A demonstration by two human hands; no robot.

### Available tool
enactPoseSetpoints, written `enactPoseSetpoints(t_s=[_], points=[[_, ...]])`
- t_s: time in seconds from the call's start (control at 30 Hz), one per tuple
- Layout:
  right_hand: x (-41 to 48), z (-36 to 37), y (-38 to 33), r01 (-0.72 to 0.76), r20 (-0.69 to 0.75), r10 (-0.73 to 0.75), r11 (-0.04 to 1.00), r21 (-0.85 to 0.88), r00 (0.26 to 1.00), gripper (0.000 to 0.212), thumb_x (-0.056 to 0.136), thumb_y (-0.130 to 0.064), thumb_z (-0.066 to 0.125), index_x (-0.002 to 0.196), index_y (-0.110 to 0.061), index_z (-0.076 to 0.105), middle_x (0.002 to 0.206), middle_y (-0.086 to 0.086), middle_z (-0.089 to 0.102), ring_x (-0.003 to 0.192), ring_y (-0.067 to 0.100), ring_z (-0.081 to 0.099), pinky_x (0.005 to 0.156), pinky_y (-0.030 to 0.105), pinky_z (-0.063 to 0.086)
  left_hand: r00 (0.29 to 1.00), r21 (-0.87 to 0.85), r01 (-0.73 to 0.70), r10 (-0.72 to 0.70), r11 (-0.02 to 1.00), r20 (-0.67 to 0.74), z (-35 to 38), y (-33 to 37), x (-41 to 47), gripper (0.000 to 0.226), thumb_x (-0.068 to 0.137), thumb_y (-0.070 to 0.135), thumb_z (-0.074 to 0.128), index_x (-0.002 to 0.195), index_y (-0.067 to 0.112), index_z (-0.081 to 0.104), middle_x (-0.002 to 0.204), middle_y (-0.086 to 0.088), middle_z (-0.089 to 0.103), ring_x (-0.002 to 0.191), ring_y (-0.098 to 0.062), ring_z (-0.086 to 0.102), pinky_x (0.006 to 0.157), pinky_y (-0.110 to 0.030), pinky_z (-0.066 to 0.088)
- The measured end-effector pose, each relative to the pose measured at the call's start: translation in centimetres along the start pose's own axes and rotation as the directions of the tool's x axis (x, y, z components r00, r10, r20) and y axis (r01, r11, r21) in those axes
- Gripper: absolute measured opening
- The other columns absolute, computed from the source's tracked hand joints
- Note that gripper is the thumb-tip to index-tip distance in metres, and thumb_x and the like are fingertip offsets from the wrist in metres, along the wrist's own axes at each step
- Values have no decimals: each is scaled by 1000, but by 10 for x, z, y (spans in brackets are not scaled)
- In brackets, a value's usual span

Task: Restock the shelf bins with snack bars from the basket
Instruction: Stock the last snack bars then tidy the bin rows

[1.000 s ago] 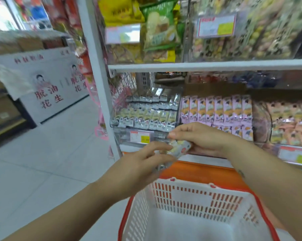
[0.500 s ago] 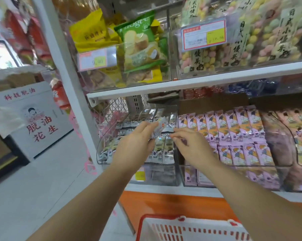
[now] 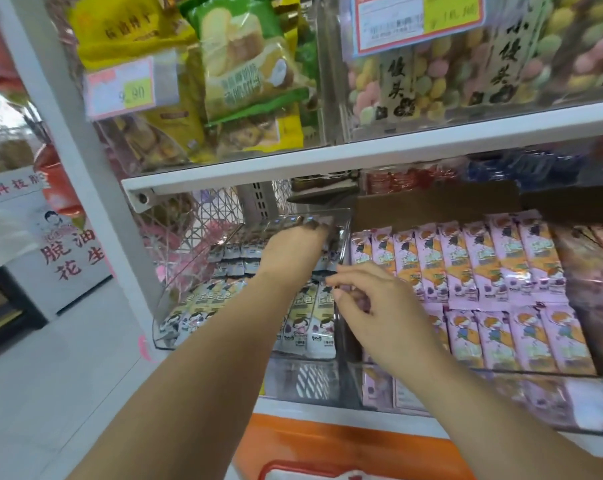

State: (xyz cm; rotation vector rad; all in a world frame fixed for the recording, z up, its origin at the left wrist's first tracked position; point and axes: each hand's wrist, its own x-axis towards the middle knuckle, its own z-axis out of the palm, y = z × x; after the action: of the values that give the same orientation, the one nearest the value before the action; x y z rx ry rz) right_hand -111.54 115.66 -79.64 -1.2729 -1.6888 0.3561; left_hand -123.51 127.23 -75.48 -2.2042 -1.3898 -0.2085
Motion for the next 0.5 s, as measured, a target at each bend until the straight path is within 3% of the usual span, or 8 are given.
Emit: enactPoseSetpoints(t_s=[0.07,0.17,0.27,0.37,0.43,0.5], points=[[0,-1,-1,-12,6,12,1000,15,1000,23,93,-24,55,112,-29,68,108,-30,46,94,-13,49,79,-3,35,1000,16,-14,14,1000,-1,4,2,4,32,90,6,53,121,16,51,111,-5,62,95,-28,62,63,-34,41],[-1,-1,-1,-19,16,19,1000,19,1000,23,94,-24,55,112,-29,67,106,-32,45,93,-10,51,79,1,38,1000,39,-3,2,999,27,8,2,10,38,91,10,53,126,23,53,122,-2,59,110,-27,55,86,-39,43],[-1,-1,-2,-17,18,16,1000,24,1000,23,94,-24,55,112,-29,67,110,-30,47,92,-9,51,80,3,39,992,39,-1,-4,999,127,4,2,13,39,94,20,50,133,28,48,131,-2,54,118,-27,49,99,-45,36],[-1,-2,-2,-19,28,18,999,35,999,25,93,-22,55,115,-28,67,122,-22,53,101,-6,52,92,12,42,972,-41,17,-7,999,235,-7,2,8,46,98,33,45,142,28,35,143,-4,45,127,-29,45,107,-51,28],[-5,-6,-2,-7,51,6,1000,12,999,30,94,-24,54,123,-28,63,132,-18,52,118,0,48,106,22,38,973,-99,45,-21,994,229,-15,2,-4,52,98,29,46,146,24,28,150,-4,36,136,-30,34,111,-52,20],[-10,-10,-5,38,71,-32,995,-91,997,34,96,-26,52,130,-29,57,138,-18,48,129,4,40,110,18,22,988,-216,80,-49,973,144,-25,2,-22,52,98,24,46,147,23,28,152,-1,33,140,-28,26,113,-48,19]])
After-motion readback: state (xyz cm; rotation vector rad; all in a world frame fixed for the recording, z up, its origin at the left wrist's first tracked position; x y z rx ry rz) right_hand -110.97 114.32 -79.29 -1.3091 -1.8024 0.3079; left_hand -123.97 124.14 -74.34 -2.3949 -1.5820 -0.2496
